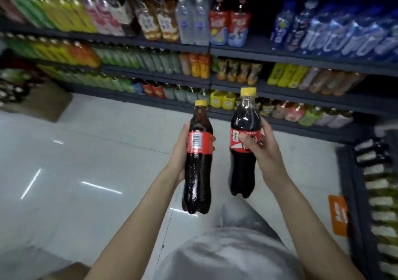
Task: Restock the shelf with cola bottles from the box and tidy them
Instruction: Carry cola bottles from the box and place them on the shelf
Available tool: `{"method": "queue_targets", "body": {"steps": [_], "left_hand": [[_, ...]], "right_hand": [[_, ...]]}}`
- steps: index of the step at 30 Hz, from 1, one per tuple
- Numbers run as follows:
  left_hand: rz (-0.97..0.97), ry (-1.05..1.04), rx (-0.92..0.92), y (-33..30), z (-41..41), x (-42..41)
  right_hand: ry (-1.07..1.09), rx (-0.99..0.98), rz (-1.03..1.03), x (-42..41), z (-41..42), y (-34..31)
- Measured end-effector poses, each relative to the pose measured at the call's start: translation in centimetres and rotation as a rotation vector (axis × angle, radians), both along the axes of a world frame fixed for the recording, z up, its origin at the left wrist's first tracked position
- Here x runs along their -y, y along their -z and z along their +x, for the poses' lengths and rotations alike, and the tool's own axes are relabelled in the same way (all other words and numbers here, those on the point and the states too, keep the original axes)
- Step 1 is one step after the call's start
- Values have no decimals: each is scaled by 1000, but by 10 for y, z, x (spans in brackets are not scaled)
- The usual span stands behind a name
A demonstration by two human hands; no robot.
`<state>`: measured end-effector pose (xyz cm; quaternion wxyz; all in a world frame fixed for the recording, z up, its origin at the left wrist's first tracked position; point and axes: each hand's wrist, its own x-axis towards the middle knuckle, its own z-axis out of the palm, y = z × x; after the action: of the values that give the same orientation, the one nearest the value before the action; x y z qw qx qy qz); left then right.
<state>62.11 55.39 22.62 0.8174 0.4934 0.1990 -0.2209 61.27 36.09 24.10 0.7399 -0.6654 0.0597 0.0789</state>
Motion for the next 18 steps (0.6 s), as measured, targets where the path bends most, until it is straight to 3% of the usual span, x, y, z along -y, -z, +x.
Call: {"method": "queue_targets", "body": {"steps": [7, 12, 18], "left_hand": [[252, -112, 147, -23, 121, -121], [307, -226, 260, -69, 230, -191], [588, -487, 680, -134, 370, -251]], "right_hand": [[-150, 79, 20, -117, 159, -18], [-174, 177, 50, -188, 287, -56], [-121, 462, -51, -250, 420, -122]]}}
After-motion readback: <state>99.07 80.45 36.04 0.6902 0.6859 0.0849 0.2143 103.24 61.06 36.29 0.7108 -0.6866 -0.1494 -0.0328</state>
